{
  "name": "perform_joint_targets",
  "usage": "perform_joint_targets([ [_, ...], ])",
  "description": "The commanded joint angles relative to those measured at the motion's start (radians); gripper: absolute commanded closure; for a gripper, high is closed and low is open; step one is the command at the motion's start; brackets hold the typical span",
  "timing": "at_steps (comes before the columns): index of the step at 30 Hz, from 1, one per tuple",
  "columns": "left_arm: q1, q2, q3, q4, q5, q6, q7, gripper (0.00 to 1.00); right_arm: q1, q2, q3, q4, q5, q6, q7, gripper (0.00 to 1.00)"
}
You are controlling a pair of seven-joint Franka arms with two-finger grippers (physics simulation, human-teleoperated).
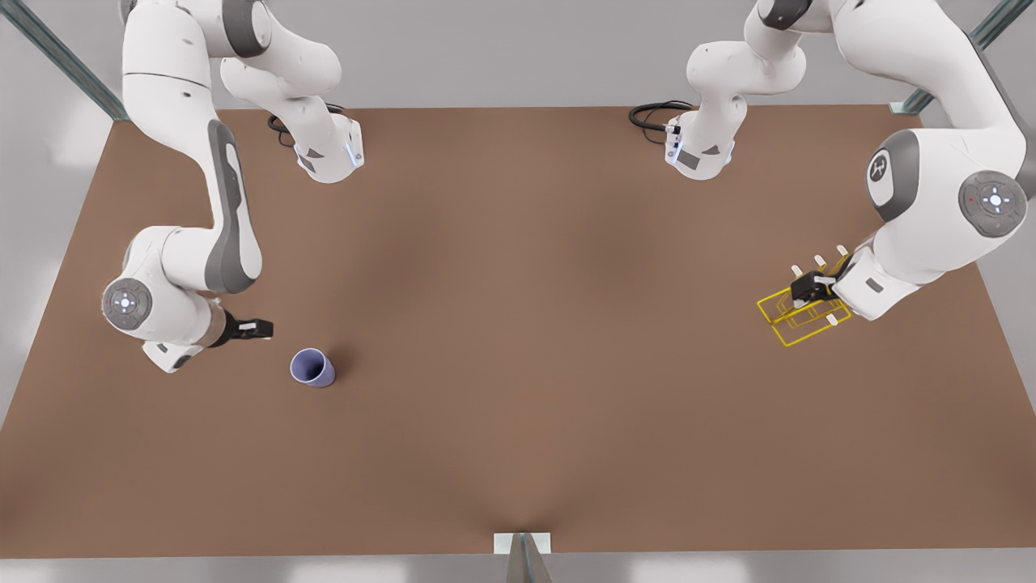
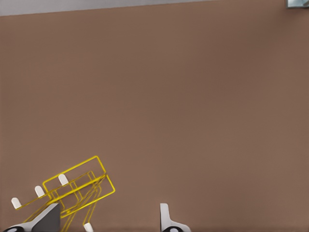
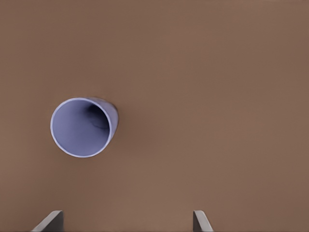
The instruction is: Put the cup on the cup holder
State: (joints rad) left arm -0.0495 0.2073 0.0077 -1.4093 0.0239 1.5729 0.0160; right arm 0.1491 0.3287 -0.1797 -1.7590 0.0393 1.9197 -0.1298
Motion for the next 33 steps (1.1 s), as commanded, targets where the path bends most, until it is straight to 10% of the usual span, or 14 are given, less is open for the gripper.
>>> perform_joint_targets([
  [1, 0.0, 0.0, 0.0, 0.001, 0.001, -0.001, 0.009, 0.0, 0.021, 0.033, -0.004, 0.019, 0.007, 0.099, -0.019, 0.0],
  [33, 0.002, 0.018, 0.003, 0.0, 0.001, -0.001, 0.006, 0.0, 0.161, 0.196, 0.011, -0.106, 0.073, 0.404, 0.167, 0.0],
])
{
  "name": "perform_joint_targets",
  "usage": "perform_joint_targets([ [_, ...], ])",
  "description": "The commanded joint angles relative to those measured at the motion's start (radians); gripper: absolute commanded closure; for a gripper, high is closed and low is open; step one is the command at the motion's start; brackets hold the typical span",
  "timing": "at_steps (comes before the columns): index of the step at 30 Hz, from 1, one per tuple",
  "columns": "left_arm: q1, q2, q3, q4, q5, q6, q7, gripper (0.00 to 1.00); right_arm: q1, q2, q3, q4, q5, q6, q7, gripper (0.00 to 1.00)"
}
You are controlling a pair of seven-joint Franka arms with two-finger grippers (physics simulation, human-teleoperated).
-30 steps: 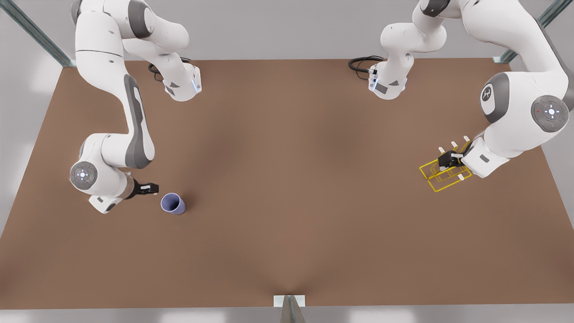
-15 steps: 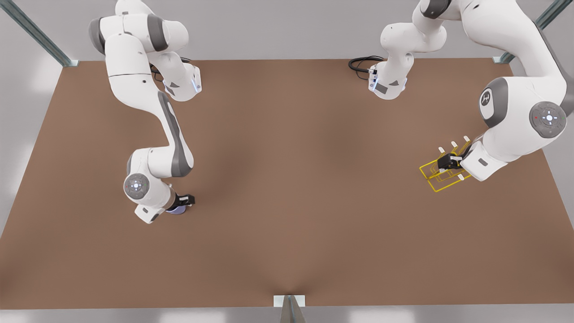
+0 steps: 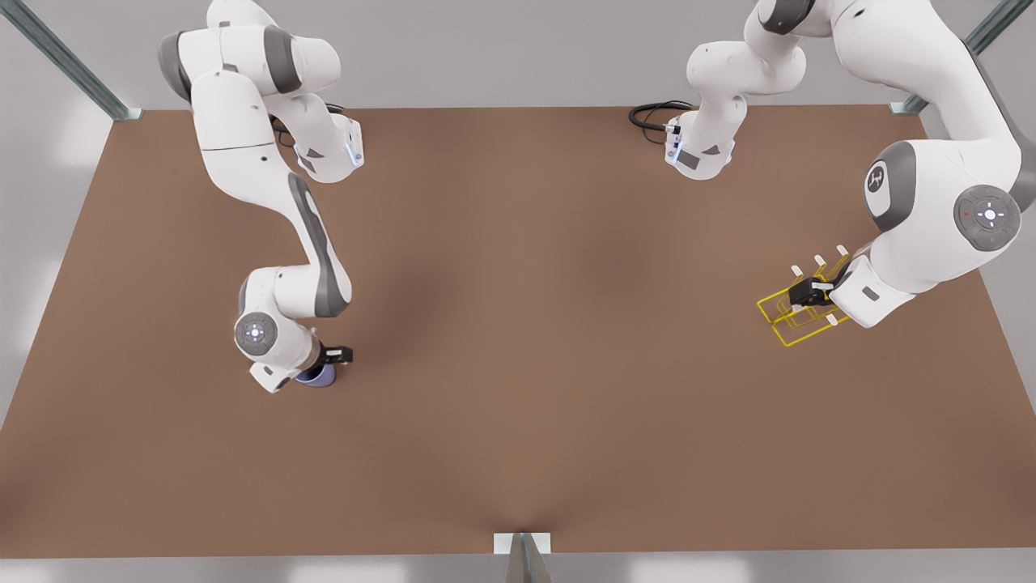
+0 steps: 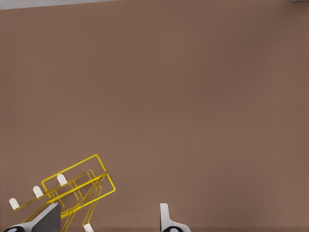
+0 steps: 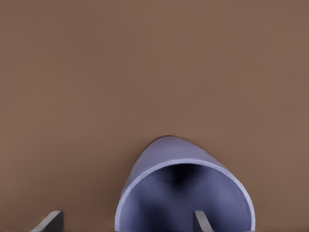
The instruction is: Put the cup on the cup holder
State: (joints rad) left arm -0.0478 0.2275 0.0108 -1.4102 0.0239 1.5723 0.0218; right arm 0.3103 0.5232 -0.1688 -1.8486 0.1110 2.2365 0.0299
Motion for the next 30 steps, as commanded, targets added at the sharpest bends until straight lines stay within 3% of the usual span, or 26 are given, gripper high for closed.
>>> perform_joint_targets([
  [1, 0.0, -0.001, 0.0, 0.0, 0.001, 0.0, 0.0, 0.0, 0.001, 0.003, 0.0, -0.02, 0.001, 0.088, 0.008, 0.0],
  [4, 0.0, -0.001, 0.0, 0.0, 0.001, 0.0, 0.0, 0.0, 0.001, 0.0, 0.0, -0.024, -0.001, 0.088, 0.005, 0.17],
  [6, 0.0, -0.001, 0.0, 0.0, 0.001, 0.0, 0.0, 0.0, -0.002, -0.003, -0.001, -0.021, -0.007, 0.083, -0.045, 0.44],
  [10, 0.0, -0.001, 0.0, 0.0, 0.001, 0.0, 0.001, 0.0, -0.01, -0.005, -0.001, -0.023, -0.008, 0.088, -0.071, 0.73],
  [12, 0.0, 0.0, 0.0, 0.0, 0.001, 0.002, 0.001, 0.0, -0.01, -0.002, -0.001, -0.024, -0.008, 0.089, -0.073, 0.79],
  [20, -0.001, -0.002, 0.0, 0.0, 0.001, -0.002, 0.0, 0.0, 0.006, -0.063, 0.003, -0.009, -0.002, 0.084, -0.199, 0.79],
  [22, -0.001, -0.002, 0.0, 0.002, 0.001, -0.002, -0.002, 0.0, 0.007, -0.066, 0.043, 0.018, 0.007, 0.088, -0.2, 0.79],
  [30, -0.003, -0.001, -0.002, -0.001, 0.001, -0.017, -0.002, 0.0, 0.093, 0.078, 0.183, 0.256, 0.484, 0.086, -0.22, 0.79],
])
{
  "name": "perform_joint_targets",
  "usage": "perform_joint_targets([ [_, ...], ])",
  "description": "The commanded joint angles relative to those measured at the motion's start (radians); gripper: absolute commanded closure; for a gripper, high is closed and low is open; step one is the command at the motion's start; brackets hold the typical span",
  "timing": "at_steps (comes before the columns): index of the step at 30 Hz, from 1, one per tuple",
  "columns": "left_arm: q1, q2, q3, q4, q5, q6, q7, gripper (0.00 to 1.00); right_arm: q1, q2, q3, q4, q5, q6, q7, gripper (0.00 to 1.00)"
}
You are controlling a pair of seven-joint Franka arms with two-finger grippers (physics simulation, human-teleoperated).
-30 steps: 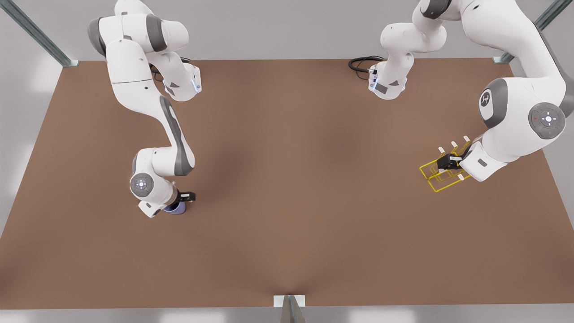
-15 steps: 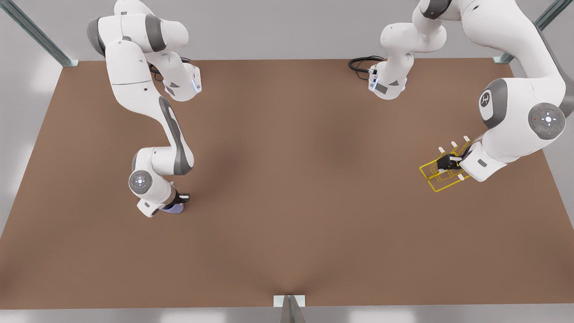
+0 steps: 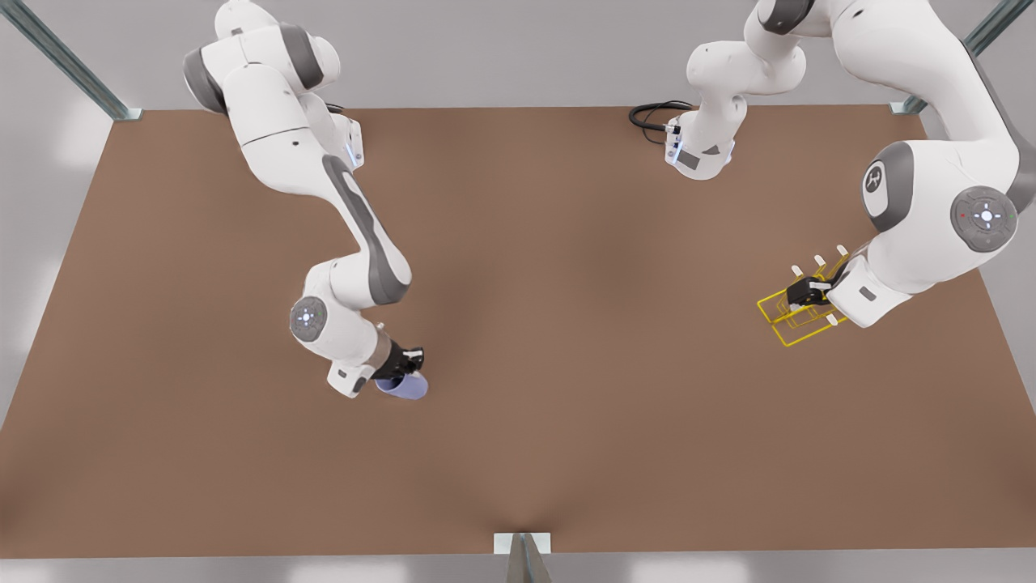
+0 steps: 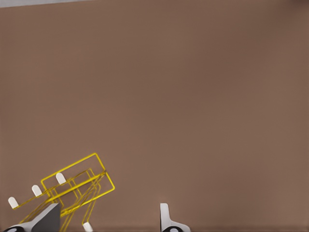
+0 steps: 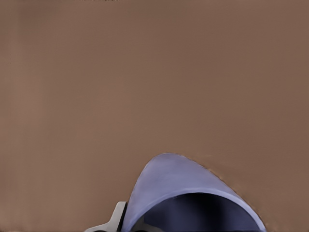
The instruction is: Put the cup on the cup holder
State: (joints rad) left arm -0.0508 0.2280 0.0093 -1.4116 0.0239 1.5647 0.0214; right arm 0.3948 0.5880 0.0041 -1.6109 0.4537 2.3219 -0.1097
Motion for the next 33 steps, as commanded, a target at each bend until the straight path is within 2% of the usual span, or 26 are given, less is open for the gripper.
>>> perform_joint_targets([
  [1, 0.0, -0.001, 0.0, 0.0, 0.001, -0.008, -0.001, 0.0, 0.021, 0.032, 0.01, 0.042, 0.203, 0.001, -0.082, 0.79],
  [3, 0.0, -0.003, 0.0, 0.0, 0.001, -0.02, -0.003, 0.0, 0.047, 0.062, 0.004, 0.051, 0.456, 0.002, -0.228, 0.79],
  [6, 0.0, -0.003, 0.0, 0.0, 0.001, -0.02, -0.003, 0.0, 0.091, 0.122, 0.01, 0.12, 0.606, 0.017, -0.246, 0.79],
  [10, -0.001, -0.001, -0.006, 0.0, 0.001, -0.02, -0.005, 0.0, 0.118, 0.203, 0.048, 0.184, 0.954, 0.007, -0.458, 0.79],
  [15, -0.001, 0.001, -0.008, 0.0, 0.002, -0.018, -0.006, 0.0, 0.157, 0.3, 0.1, 0.266, 1.151, 0.007, -0.53, 0.79],
  [17, -0.001, 0.01, -0.009, 0.0, 0.001, -0.018, -0.011, 0.0, 0.156, 0.369, 0.146, 0.278, 1.32, -0.003, -0.731, 0.79],
  [21, -0.015, 0.017, -0.009, 0.002, 0.001, -0.009, -0.012, 0.0, 0.159, 0.401, 0.148, 0.304, 1.316, -0.065, -0.774, 0.79],
  [28, -0.015, 0.036, -0.009, 0.005, 0.002, -0.005, -0.014, 0.0, 0.182, 0.477, 0.143, 0.375, 1.315, -0.064, -0.821, 0.79],
  [30, -0.015, 0.039, -0.009, 0.005, 0.001, -0.002, -0.014, 0.0, 0.182, 0.49, 0.137, 0.37, 1.313, -0.064, -0.823, 0.29],
  [31, -0.015, 0.039, -0.009, 0.005, 0.001, -0.002, -0.014, 0.0, 0.18, 0.49, 0.137, 0.368, 1.313, -0.064, -0.823, 0.14],
  [32, -0.015, 0.04, -0.009, 0.005, 0.002, -0.002, -0.014, 0.0, 0.18, 0.49, 0.136, 0.371, 1.313, -0.064, -0.82, 0.1],
  [33, -0.017, 0.04, -0.009, 0.005, 0.002, -0.002, -0.014, 0.0, 0.177, 0.483, 0.126, 0.367, 1.313, -0.064, -0.811, 0.0],
])
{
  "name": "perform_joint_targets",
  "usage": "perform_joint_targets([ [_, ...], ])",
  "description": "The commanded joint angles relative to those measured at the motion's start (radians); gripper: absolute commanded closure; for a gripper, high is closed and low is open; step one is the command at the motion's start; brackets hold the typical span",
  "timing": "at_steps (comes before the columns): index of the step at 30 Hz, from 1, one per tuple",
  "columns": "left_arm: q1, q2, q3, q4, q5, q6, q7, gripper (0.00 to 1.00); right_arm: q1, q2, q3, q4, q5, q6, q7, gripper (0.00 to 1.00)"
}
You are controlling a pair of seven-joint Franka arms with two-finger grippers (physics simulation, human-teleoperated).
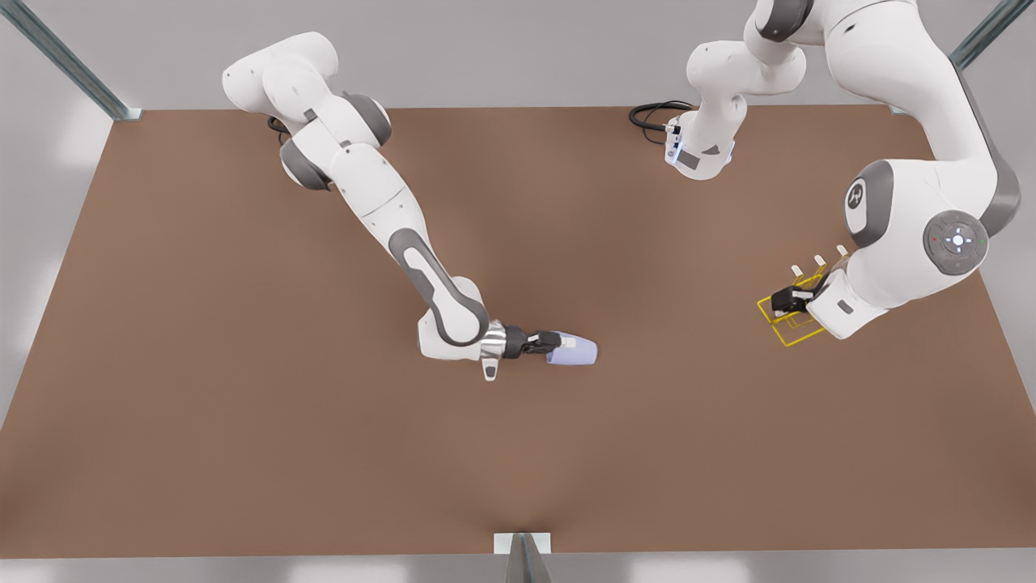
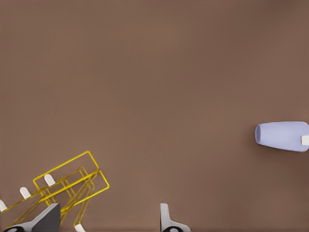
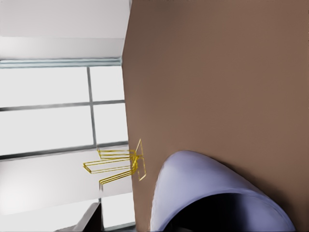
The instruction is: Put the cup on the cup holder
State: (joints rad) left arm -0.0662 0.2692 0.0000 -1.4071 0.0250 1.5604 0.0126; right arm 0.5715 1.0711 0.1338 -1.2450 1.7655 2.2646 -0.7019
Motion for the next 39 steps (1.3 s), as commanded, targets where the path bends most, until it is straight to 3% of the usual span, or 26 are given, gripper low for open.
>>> perform_joint_targets([
  [1, 0.0, -0.001, 0.0, 0.0, 0.001, 0.003, -0.005, 0.0, -0.005, -0.013, -0.006, -0.005, 0.0, -0.007, -0.215, 0.0],
  [7, 0.0, 0.001, 0.0, 0.002, 0.001, 0.003, -0.006, 0.0, -0.036, -0.138, -0.01, -0.194, -0.058, -0.004, -0.229, 0.0],
  [13, 0.0, 0.008, 0.0, 0.004, 0.001, 0.003, -0.005, 0.0, -0.055, -0.16, -0.014, -0.289, -0.066, 0.004, -0.298, 0.0],
  [20, 0.0, 0.008, 0.0, 0.002, -0.002, 0.001, -0.02, 0.0, -0.196, -0.411, -0.014, -0.542, -0.259, -0.002, -0.281, 0.0],
  [22, -0.007, 0.008, -0.018, 0.004, -0.019, -0.002, -0.17, 0.0, -0.259, -0.554, -0.045, -0.597, -0.521, -0.055, -0.056, 0.0],
  [23, -0.05, 0.01, -0.029, 0.004, -0.043, 0.004, -0.344, 0.0, -0.252, -0.602, -0.166, -0.588, -0.632, -0.229, 0.03, 0.0],
  [24, -0.099, 0.018, -0.029, 0.004, -0.071, 0.036, -0.52, 0.0, -0.251, -0.648, -0.233, -0.576, -0.773, -0.309, 0.122, 0.0],
  [26, -0.213, 0.062, -0.029, 0.004, -0.102, 0.107, -0.778, 0.0, -0.326, -0.758, -0.233, -0.51, -1.254, -0.353, 0.42, 0.0],
  [28, -0.247, 0.127, -0.06, 0.019, -0.102, 0.112, -0.464, 0.0, -0.427, -0.807, -0.232, -0.467, -1.501, -0.439, 0.444, 0.0],
  [29, -0.268, 0.16, -0.066, 0.023, -0.089, 0.112, -0.158, 0.0, -0.426, -0.861, -0.23, -0.465, -1.734, -0.467, 0.521, 0.0],
  [30, -0.273, 0.176, -0.067, 0.028, -0.08, 0.112, 0.029, 0.0, -0.432, -0.888, -0.233, -0.438, -1.776, -0.536, 0.524, 0.0],
  [31, -0.297, 0.197, -0.067, 0.04, -0.077, 0.121, 0.147, 0.0, -0.433, -0.859, -0.287, -0.357, -1.793, -0.571, 0.518, 0.0],
  [33, -0.371, 0.283, -0.067, 0.097, 0.044, 0.202, 0.465, 0.0, -0.432, -0.908, -0.289, -0.333, -1.779, -0.668, 0.561, 0.0],
  [35, -0.372, 0.315, -0.09, 0.083, 0.035, 0.3, 0.688, 0.0, -0.443, -0.904, -0.289, -0.26, -1.793, -0.784, 0.559, 0.0],
  [36, -0.371, 0.332, -0.09, 0.077, -0.043, 0.339, 0.866, 0.0, -0.466, -0.964, -0.277, -0.343, -1.787, -0.703, 0.561, 0.0],
  [39, -0.371, 0.331, -0.09, 0.037, -0.066, 0.412, 1.188, 0.0, -0.539, -0.936, -0.233, -0.285, -1.772, -0.711, 0.556, 0.0],
])
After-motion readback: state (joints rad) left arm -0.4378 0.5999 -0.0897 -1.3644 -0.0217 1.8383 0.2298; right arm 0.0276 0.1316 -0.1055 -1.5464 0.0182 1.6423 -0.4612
